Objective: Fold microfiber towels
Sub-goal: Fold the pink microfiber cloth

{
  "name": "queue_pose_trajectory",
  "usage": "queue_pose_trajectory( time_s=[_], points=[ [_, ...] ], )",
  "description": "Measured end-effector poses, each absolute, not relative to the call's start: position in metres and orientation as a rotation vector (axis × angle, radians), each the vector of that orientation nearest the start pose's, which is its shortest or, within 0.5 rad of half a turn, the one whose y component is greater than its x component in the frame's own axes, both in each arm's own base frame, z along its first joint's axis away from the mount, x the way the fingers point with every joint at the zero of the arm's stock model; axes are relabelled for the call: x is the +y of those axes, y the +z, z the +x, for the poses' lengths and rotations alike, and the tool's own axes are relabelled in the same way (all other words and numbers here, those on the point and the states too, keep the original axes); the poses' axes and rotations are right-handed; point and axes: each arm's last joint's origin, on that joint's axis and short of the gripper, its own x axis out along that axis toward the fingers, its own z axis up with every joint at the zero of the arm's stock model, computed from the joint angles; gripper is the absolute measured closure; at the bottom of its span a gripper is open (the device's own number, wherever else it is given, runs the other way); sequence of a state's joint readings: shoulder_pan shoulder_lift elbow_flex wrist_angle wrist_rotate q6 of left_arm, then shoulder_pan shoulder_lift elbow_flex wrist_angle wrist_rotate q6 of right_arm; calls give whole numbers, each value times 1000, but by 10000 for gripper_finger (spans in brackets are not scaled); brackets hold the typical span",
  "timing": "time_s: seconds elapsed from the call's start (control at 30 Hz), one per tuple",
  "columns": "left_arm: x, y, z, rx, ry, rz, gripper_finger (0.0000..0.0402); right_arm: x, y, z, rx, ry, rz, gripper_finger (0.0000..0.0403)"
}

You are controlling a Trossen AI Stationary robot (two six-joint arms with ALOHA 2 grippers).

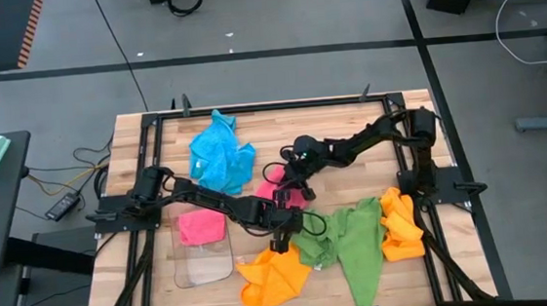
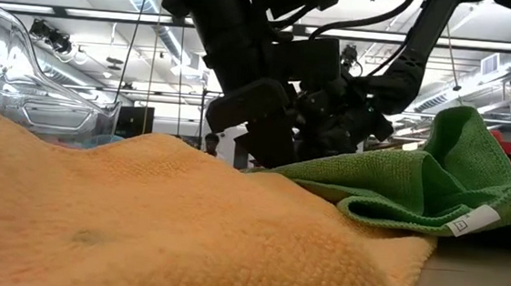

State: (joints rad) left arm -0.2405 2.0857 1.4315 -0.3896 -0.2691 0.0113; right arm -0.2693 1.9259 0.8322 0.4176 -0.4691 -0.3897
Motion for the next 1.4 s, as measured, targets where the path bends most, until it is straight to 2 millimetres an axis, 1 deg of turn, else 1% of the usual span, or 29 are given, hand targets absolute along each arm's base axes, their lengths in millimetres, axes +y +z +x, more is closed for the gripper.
queue_pose_trajectory(
  time_s=[0.07,0.17,0.27,0.4,0.5,0.6,0.73,0.83,0.97,1.2,1.4],
  points=[
    [-95,149,419,1010,20,273,369,-81,102,341,579,315,-133,323],
    [-95,149,419,1011,20,273,370,-83,102,340,594,311,-116,323],
    [-95,148,418,1018,22,272,382,-83,112,336,597,336,-81,323],
    [-94,148,417,1032,24,272,391,-71,124,328,659,392,-81,323],
    [-94,147,417,1034,24,272,386,-58,130,326,667,446,-127,323],
    [-94,147,417,1035,31,264,372,-42,127,328,672,490,-179,323],
    [-93,147,417,1033,51,264,371,-32,115,331,735,438,-254,323],
    [-93,147,417,1033,51,265,383,-34,113,332,756,366,-284,323],
    [-96,147,416,1032,32,271,391,-41,116,335,726,317,-268,323],
    [-100,148,418,1010,14,280,374,-42,118,337,695,302,-279,323],
    [-100,149,419,994,13,276,389,-42,119,337,689,320,-270,323]
  ],
)
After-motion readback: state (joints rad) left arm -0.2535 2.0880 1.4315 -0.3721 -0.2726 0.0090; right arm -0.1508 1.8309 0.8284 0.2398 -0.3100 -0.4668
